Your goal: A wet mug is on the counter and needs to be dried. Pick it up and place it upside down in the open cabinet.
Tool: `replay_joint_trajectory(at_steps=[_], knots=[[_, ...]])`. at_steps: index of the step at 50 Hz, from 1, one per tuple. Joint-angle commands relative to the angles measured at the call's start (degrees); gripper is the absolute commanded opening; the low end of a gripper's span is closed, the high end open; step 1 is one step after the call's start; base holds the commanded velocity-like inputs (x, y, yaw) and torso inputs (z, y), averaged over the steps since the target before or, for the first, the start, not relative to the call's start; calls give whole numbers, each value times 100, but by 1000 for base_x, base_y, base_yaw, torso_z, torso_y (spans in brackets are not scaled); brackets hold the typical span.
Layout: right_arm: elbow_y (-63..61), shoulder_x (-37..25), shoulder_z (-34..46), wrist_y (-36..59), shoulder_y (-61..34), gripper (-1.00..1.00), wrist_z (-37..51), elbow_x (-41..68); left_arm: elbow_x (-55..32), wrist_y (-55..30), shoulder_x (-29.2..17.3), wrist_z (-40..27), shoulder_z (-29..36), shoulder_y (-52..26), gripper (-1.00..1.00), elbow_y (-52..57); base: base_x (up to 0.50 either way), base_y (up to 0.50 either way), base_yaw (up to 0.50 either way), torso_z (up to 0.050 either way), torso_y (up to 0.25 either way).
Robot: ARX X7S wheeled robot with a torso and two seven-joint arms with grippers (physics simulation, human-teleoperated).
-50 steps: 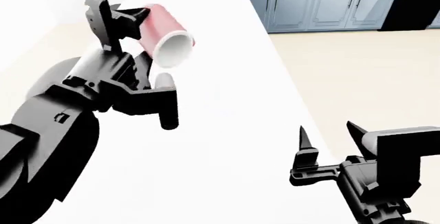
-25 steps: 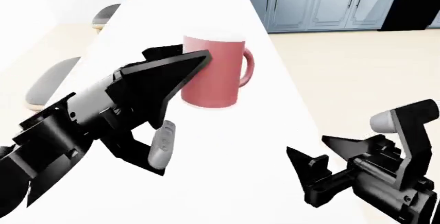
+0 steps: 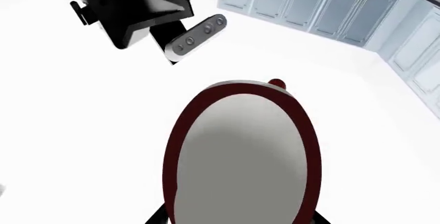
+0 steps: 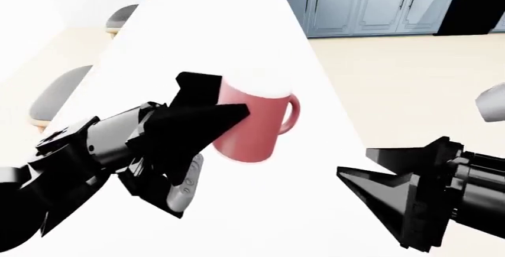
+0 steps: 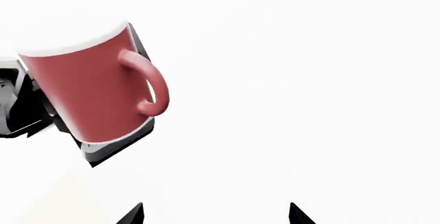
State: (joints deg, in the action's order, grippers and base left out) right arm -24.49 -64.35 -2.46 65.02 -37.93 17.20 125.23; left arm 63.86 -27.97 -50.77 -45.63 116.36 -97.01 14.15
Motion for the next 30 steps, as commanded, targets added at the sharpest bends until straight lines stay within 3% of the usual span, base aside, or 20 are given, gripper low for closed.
replay_joint_trajectory(at_steps=[1, 19, 30], knots=[[36, -140, 199, -94, -415, 100, 35, 484, -70, -13, 116, -249, -72, 157, -100, -125, 0, 0, 0, 0, 0], [13, 352, 935, -92, -1196, 100, 93, 727, -186, -14, 202, -382, -174, 286, -100, -46, 0, 0, 0, 0, 1], [9, 478, 1218, -67, -1525, 100, 198, 807, -198, 292, 218, -1061, -155, 384, -100, -9, 0, 0, 0, 0, 0]])
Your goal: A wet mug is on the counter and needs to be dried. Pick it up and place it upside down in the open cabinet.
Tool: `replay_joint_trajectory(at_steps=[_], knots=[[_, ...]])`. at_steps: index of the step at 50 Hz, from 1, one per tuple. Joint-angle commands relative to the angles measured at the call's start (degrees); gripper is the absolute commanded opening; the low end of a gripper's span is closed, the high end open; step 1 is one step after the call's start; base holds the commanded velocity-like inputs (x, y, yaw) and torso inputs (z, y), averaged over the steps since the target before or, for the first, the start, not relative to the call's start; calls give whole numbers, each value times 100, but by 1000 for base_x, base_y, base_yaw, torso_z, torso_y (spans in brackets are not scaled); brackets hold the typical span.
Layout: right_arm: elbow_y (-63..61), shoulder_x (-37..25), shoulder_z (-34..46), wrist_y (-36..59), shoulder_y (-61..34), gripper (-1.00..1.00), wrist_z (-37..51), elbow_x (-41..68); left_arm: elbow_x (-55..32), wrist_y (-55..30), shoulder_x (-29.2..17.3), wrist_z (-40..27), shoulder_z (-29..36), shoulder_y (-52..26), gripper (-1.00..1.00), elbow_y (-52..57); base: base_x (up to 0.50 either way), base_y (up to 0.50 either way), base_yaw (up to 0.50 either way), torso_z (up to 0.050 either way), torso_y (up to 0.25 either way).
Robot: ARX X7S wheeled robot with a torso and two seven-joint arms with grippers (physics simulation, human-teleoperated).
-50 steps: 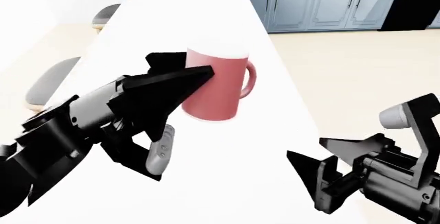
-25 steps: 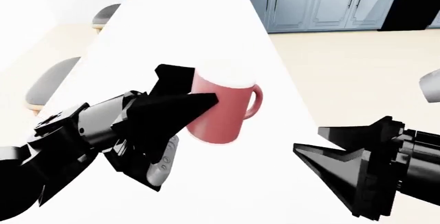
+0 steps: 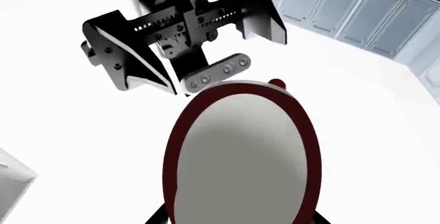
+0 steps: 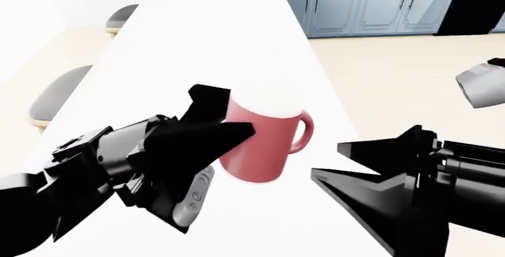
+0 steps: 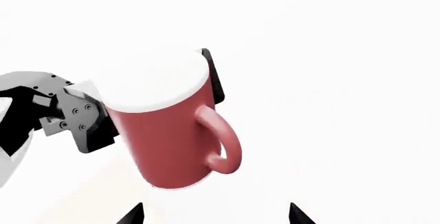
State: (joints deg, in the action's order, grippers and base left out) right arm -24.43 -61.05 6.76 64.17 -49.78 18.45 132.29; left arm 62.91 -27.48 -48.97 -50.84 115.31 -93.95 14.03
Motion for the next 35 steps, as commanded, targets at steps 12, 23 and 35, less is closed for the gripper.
replay_joint_trajectory(at_steps=[12, 23, 35], knots=[[-11, 216, 344, 30, -378, 100, 37, 75, -163, 281, 45, -810, -131, 152, -100, 64, 0, 0, 0, 0, 0], [-92, 232, 317, 21, -299, 100, -20, 73, -309, 235, 103, -927, -276, 192, -100, 46, 0, 0, 0, 0, 0], [-228, 436, 616, 134, -644, 100, -145, 488, -335, 273, 150, -928, -296, 226, -100, -15, 0, 0, 0, 0, 0]])
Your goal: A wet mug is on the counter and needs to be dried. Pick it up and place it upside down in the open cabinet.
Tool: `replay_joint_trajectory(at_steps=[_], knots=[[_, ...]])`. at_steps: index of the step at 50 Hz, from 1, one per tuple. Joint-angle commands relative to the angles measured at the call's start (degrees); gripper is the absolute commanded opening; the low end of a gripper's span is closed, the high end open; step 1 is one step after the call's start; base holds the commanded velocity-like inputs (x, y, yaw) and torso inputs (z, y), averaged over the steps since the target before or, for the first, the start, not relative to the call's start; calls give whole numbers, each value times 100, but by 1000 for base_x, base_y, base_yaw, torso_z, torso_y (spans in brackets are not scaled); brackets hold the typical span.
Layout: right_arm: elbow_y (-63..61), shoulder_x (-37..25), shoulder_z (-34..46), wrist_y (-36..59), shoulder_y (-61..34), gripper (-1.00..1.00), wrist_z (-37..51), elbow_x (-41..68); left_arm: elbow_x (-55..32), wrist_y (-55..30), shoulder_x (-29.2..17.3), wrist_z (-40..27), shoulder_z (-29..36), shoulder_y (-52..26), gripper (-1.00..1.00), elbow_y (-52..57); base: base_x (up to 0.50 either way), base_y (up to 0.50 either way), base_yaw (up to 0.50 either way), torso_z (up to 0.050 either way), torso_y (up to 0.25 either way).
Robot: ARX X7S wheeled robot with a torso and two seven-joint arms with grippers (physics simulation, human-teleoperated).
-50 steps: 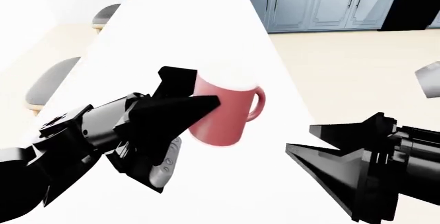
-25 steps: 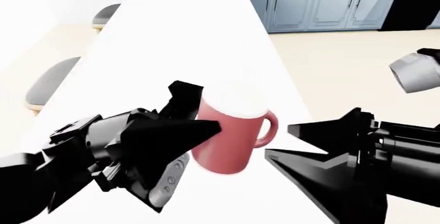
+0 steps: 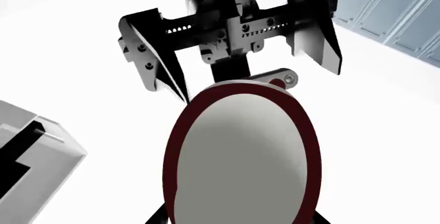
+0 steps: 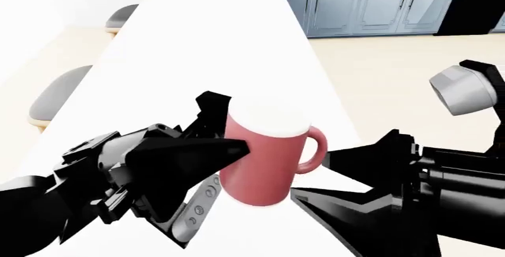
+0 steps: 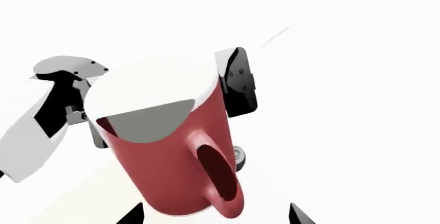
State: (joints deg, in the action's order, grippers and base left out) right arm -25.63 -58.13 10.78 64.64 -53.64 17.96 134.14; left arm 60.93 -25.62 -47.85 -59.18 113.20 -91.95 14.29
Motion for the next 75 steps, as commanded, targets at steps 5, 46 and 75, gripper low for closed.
replay_joint_trajectory(at_steps=[5, 46, 75], knots=[[-98, 202, 282, 163, -395, 100, -154, 347, -141, 125, 31, -108, -98, 15, -100, -18, 0, 0, 0, 0, 0], [-237, 247, 337, 119, -474, 100, -106, 175, -222, 230, 120, -197, -142, 292, -100, 281, 0, 0, 0, 0, 0], [-256, 246, 329, 94, -425, -100, -144, 53, -171, 210, 346, -315, -109, 628, -100, 81, 0, 0, 0, 0, 0]])
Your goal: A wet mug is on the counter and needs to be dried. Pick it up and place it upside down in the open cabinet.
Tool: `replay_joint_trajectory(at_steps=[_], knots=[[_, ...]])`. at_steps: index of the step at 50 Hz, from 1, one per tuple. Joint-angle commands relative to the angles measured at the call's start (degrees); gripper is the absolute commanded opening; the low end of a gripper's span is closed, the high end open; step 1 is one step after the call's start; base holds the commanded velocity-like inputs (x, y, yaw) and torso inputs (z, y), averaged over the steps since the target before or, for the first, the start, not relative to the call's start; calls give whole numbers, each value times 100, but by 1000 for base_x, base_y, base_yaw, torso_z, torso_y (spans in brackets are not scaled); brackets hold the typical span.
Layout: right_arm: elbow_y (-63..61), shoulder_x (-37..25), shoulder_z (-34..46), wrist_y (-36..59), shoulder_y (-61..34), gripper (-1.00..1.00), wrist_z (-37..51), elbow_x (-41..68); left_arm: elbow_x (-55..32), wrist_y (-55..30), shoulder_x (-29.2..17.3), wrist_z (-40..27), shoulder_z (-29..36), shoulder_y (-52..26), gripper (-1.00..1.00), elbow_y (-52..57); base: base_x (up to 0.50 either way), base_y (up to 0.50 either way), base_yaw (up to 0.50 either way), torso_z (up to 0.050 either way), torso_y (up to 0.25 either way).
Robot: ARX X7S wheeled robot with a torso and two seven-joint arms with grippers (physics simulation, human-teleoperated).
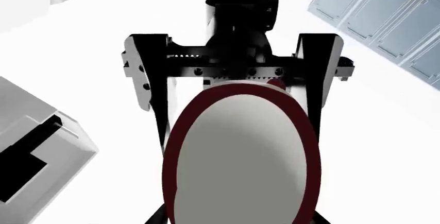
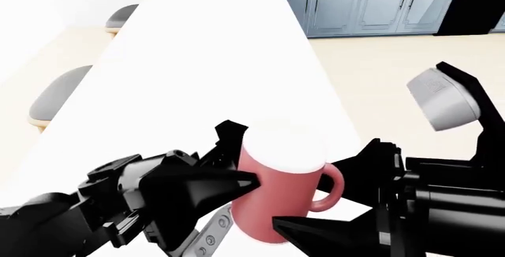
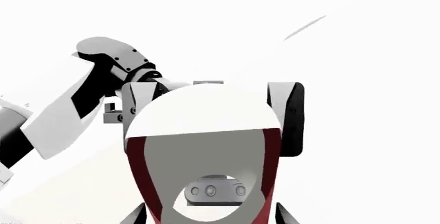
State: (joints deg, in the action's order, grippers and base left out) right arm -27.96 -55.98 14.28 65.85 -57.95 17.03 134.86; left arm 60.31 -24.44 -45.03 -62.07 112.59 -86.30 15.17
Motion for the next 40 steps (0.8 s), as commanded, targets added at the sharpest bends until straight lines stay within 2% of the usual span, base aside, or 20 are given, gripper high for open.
replay_joint_trajectory(at_steps=[1, 8, 9, 23, 36, 40], knots=[[-27, 29, -20, -28, 3, -100, -48, -19, -111, 94, 63, -22, -51, 63, -100, 2, 0, 0, 0, 0, 0], [-50, 9, -28, -46, -5, -100, -34, -37, -309, 84, -9, -18, -163, 85, -100, 208, 0, 0, 0, 0, 0], [-58, 4, -38, -47, 3, -100, -36, -44, -357, 86, -23, -5, -183, 85, 100, 240, 0, 0, 0, 0, 0], [-95, -156, -256, -135, 184, -100, -38, -186, -1275, 66, -456, -18, -662, -14, 100, 521, 0, 0, 0, 0, 0], [-101, -231, -202, -199, 79, -100, 60, -112, -981, -14, -727, -74, -477, 176, 100, 213, 0, 0, 0, 0, 0], [-108, -256, -189, -225, 72, -100, 117, -139, -1885, -30, -946, -65, -828, 249, 100, 640, 0, 0, 0, 4, 0]])
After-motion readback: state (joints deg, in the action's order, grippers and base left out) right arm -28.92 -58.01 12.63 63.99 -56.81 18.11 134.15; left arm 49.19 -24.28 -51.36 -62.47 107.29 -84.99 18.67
